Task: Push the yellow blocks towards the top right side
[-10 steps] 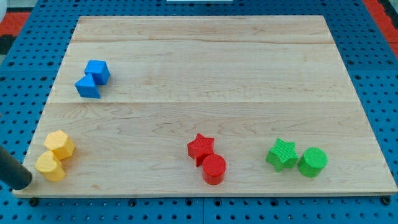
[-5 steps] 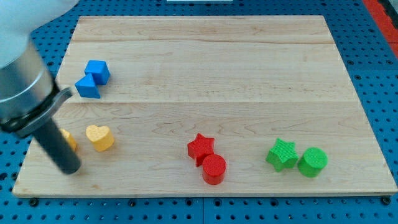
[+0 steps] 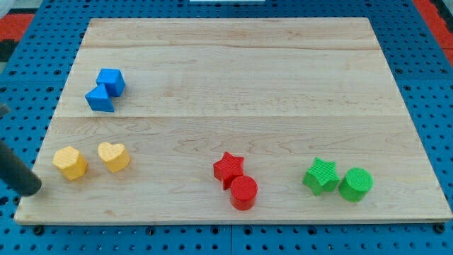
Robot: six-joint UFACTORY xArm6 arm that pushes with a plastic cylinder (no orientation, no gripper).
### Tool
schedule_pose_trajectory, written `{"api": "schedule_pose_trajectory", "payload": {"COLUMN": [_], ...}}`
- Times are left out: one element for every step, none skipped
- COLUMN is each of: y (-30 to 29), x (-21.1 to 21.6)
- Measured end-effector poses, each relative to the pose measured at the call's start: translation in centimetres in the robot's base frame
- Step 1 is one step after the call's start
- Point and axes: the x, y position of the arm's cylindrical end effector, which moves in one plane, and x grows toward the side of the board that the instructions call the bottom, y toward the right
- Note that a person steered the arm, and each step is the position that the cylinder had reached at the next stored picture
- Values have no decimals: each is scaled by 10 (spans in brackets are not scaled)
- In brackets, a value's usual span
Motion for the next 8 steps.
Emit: {"api": "schedule_pose_trajectory", "payload": {"y": [35, 92, 84, 136, 171, 160, 174, 131], "x": [-31, -26, 10, 37, -4, -19, 10, 6]}}
